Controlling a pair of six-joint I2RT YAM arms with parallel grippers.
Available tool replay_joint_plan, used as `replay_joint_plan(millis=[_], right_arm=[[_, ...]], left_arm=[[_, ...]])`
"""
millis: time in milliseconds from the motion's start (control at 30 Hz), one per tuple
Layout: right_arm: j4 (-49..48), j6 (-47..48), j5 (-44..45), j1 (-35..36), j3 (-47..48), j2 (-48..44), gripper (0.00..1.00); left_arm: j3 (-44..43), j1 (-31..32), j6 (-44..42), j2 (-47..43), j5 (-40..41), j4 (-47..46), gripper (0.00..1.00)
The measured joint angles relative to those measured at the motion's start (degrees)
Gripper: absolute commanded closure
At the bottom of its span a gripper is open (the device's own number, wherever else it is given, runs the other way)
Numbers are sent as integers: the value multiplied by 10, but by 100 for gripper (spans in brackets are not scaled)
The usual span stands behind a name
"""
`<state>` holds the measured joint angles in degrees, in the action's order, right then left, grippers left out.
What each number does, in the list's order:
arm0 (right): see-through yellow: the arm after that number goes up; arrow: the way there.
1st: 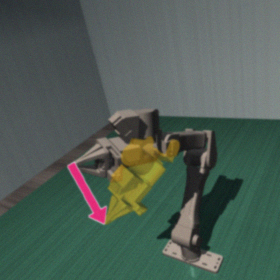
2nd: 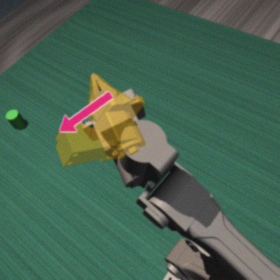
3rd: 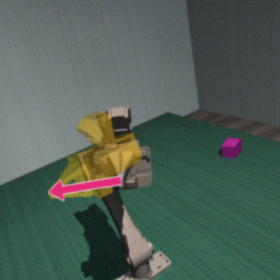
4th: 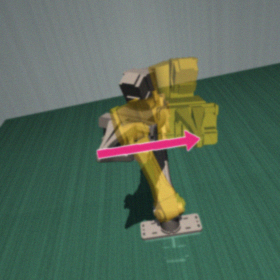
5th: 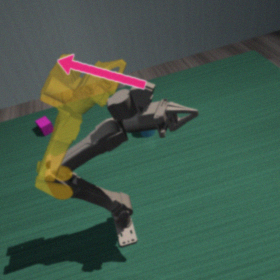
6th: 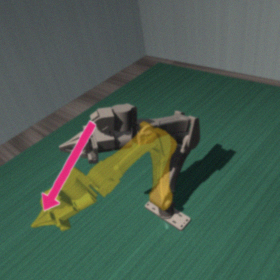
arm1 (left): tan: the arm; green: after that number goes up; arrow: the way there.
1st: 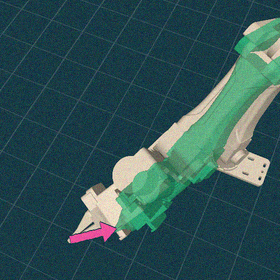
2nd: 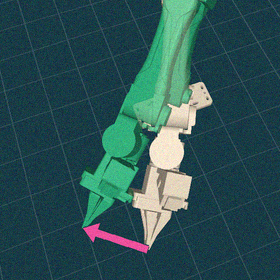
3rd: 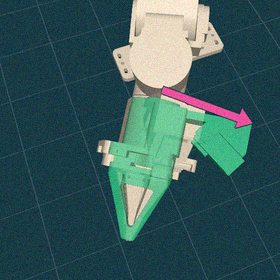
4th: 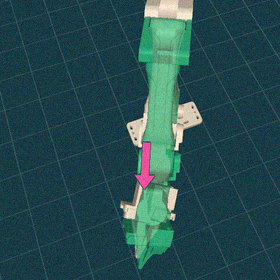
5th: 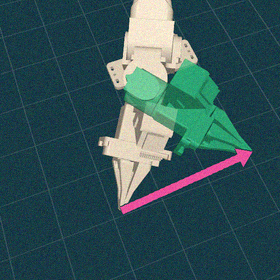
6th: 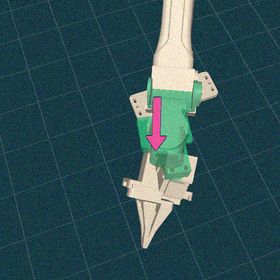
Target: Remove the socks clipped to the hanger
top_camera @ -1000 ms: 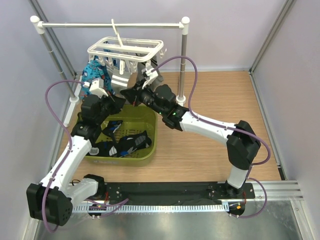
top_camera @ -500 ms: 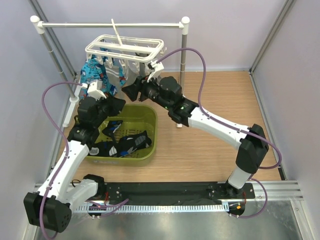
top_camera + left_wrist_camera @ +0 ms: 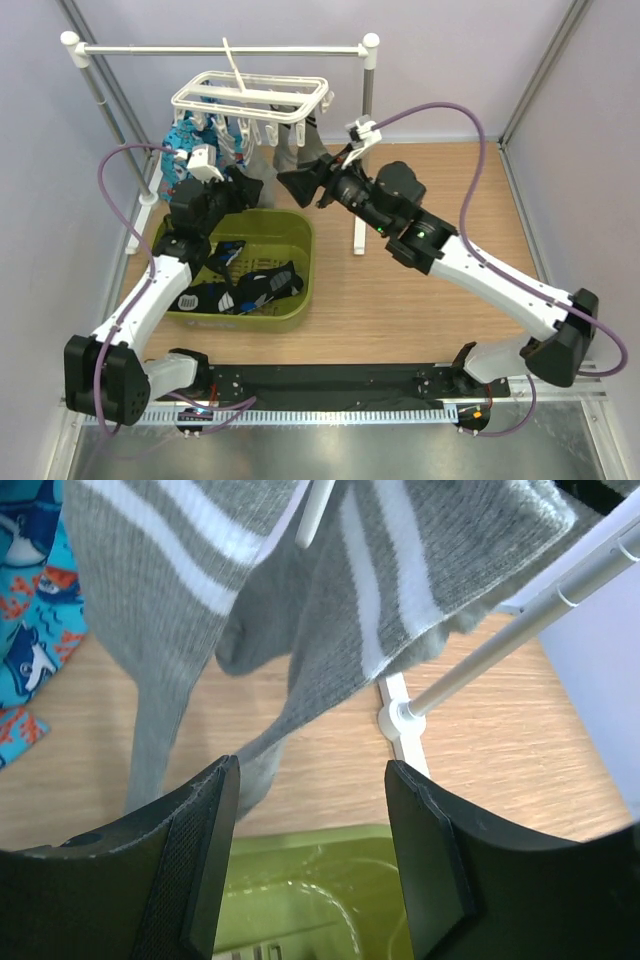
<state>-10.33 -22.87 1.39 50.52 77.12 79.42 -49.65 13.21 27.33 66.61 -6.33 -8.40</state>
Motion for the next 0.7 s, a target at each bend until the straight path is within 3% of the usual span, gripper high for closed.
replay_joint_plan(millis=[233, 567, 700], right_arm=[[-2, 22, 15, 0, -28, -76, 35], [13, 38, 21, 0, -42, -91, 35], [15, 42, 21, 0, -42, -101, 35]], left_arm=[[2, 0, -38, 58, -21, -85, 40], [-13, 0, -72, 115, 10, -111, 39], [-27, 0, -81, 118, 15, -119, 50]])
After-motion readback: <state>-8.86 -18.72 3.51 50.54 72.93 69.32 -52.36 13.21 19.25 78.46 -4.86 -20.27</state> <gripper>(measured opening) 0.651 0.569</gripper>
